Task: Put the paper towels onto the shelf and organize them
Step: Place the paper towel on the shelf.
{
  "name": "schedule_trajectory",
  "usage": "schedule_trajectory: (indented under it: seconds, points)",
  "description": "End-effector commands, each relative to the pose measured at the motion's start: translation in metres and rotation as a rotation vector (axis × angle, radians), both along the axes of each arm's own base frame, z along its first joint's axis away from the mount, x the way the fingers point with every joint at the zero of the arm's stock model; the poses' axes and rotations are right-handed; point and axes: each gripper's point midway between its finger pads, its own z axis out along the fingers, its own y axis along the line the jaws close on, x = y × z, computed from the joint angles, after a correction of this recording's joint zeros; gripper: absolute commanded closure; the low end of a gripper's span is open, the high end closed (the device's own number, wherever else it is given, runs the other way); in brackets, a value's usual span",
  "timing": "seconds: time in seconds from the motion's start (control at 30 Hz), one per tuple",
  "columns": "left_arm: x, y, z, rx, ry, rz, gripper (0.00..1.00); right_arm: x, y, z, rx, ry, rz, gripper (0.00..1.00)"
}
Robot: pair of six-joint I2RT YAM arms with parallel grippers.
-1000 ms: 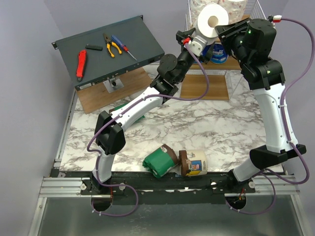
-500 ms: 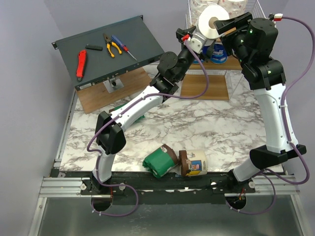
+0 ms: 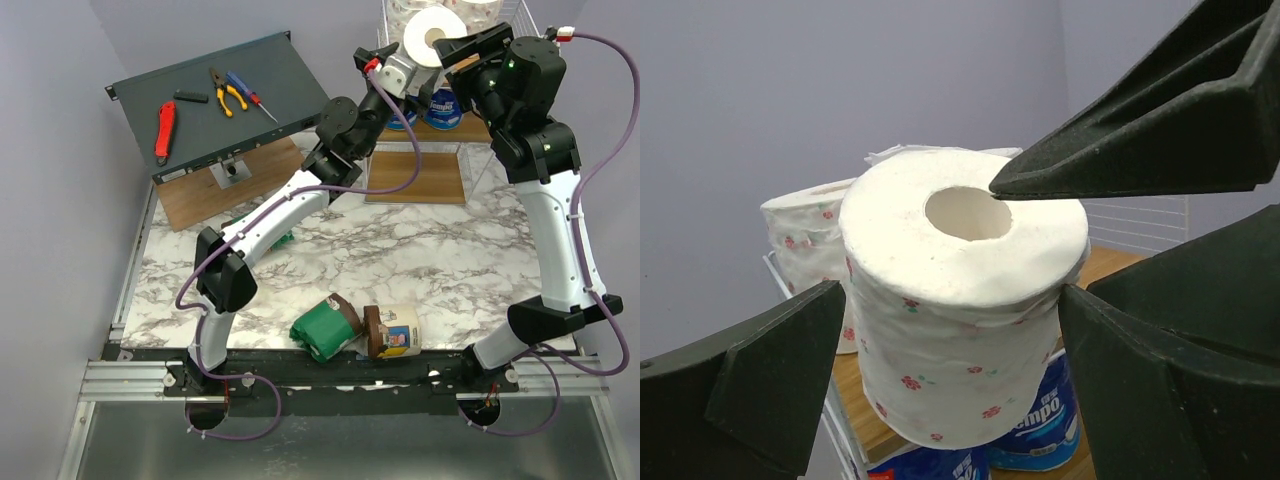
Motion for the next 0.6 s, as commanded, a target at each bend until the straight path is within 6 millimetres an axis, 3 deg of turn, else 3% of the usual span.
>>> schedule_trajectory:
  seconds: [0.0,0.17,0.37,0.57]
  points:
    - [0.009,0.000,0.001,-0.019,0.004,0.017,0.09,-0.017,0.001,0.019,0.023,-0.061,0.032,0.28]
    - [0.017,0.003,0.001,-0.030,0.017,0.028,0.09,-0.027,-0.003,0.023,0.038,-0.091,0.032,0.28]
    - [0.022,0.007,0.006,-0.053,0.022,0.031,0.10,-0.031,0.002,0.009,-0.040,-0.158,0.074,0.32]
    - [0.021,0.009,0.008,-0.063,0.029,0.023,0.10,-0.045,-0.017,-0.004,-0.069,-0.278,-0.007,0.30]
